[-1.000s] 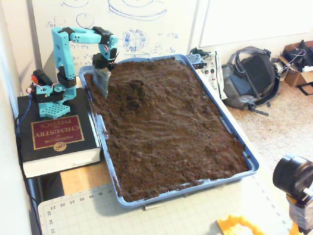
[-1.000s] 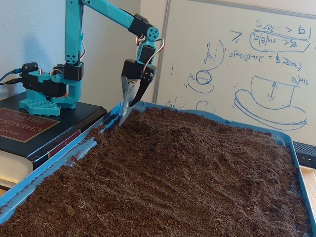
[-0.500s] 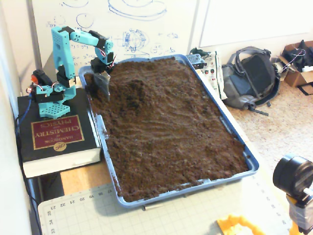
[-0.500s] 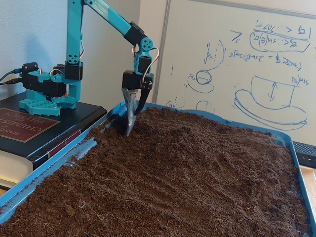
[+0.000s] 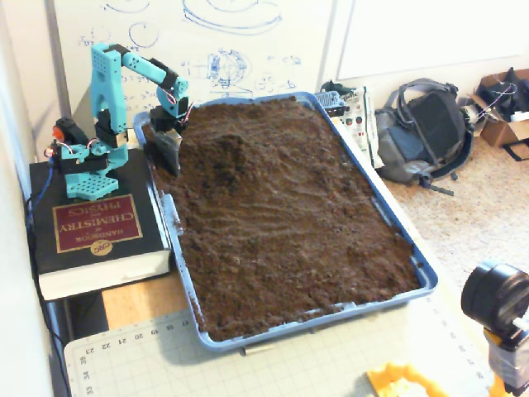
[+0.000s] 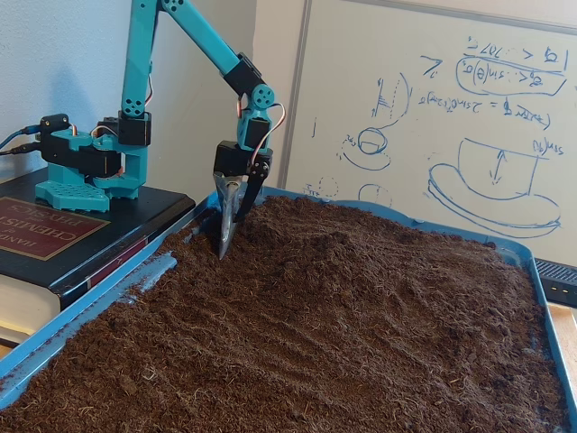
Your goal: Build a berm.
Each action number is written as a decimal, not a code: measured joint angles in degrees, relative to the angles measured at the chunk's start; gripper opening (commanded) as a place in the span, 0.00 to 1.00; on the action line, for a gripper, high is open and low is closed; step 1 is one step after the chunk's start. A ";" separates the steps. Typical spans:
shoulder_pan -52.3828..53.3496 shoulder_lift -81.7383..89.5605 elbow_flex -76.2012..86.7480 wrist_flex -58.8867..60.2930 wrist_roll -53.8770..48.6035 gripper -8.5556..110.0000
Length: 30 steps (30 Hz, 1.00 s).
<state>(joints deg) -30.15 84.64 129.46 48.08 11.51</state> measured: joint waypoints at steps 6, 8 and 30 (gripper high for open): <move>-0.18 -1.67 -3.96 0.35 1.32 0.07; -0.18 -1.67 -4.66 0.53 3.34 0.07; 3.96 -11.07 -13.18 -0.53 9.14 0.07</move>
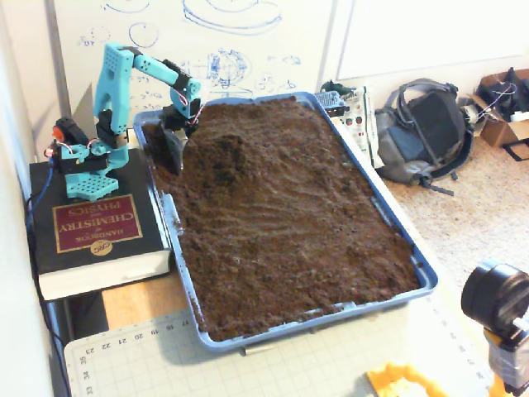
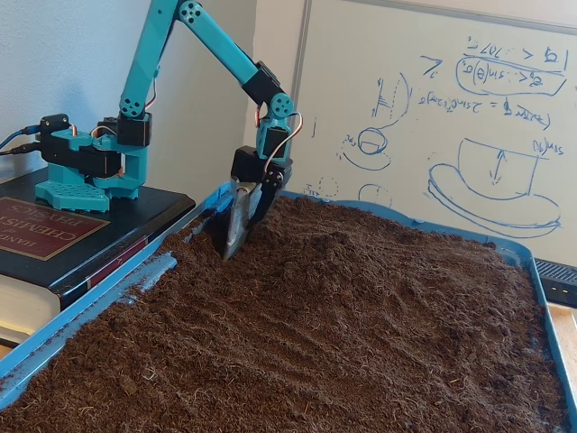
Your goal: Build a berm.
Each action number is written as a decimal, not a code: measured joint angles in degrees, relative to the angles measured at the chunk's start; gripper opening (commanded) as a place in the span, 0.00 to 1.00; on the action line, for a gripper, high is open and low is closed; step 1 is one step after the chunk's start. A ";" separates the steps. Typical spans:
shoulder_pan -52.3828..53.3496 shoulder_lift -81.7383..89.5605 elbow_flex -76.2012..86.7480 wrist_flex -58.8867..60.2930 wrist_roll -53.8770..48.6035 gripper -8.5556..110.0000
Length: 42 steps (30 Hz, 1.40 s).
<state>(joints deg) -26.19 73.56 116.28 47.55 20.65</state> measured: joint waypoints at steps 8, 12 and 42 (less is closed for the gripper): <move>1.23 -4.66 -5.27 -0.62 0.00 0.07; 1.76 -5.71 -6.77 -0.62 0.00 0.07; 4.31 0.79 -7.65 -4.31 0.09 0.07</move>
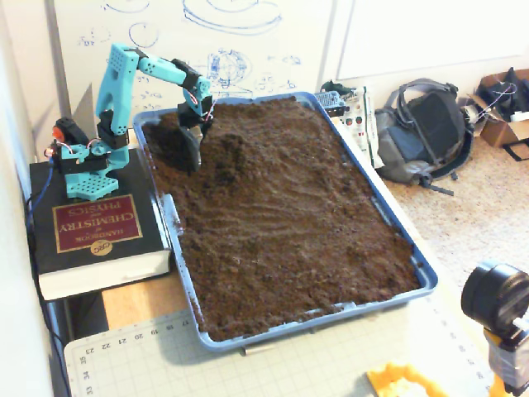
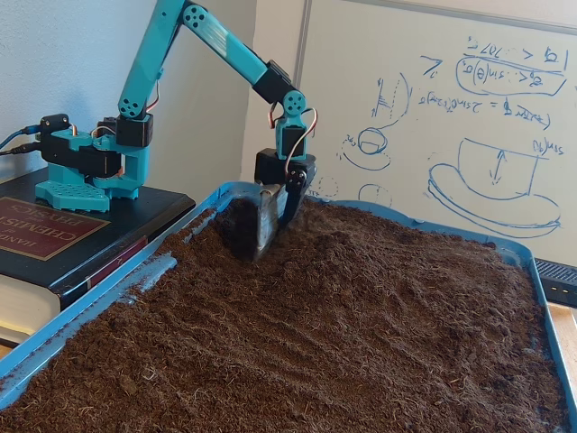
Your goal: Build a berm.
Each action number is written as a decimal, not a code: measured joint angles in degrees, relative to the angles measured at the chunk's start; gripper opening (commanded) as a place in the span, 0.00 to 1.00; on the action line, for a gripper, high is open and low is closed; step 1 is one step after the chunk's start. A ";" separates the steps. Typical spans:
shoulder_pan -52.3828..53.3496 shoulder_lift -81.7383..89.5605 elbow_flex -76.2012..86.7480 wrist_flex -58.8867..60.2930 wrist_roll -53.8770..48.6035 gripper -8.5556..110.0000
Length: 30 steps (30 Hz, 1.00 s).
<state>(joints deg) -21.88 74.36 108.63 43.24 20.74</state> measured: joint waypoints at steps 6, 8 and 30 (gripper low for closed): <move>1.76 4.04 -4.39 -2.64 0.09 0.07; 1.93 4.75 -4.83 -2.90 0.09 0.07; 1.23 30.23 20.21 -3.08 0.09 0.07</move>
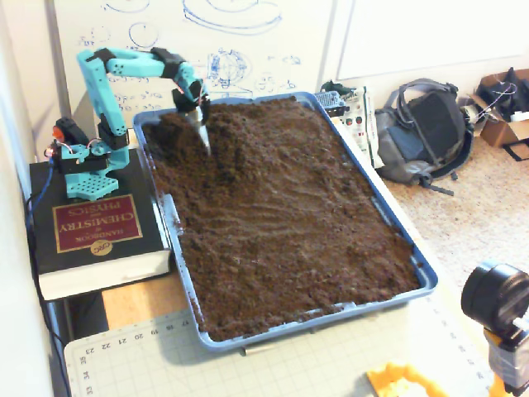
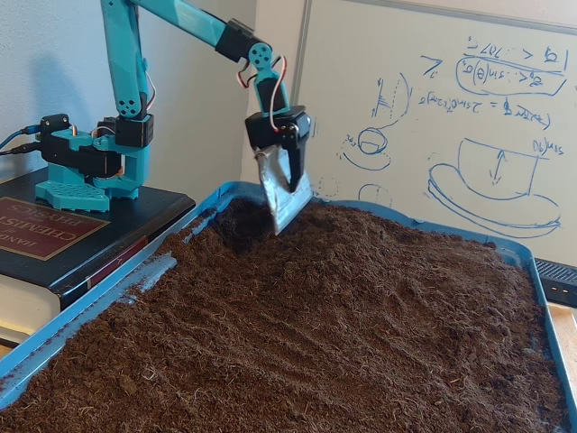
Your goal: Build a berm.
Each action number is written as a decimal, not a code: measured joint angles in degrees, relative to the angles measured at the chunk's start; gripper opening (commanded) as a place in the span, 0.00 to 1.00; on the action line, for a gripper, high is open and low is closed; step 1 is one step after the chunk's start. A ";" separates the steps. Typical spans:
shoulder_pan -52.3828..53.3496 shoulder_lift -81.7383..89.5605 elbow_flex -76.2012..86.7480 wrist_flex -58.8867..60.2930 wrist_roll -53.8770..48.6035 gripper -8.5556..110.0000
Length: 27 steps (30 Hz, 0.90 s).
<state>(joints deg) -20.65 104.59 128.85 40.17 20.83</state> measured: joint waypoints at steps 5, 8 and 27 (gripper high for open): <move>-4.39 1.41 2.20 0.00 0.00 0.07; -6.59 1.41 2.55 0.00 0.00 0.07; -18.46 -12.48 2.55 0.00 8.53 0.07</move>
<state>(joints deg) -39.11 92.11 131.40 40.17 29.36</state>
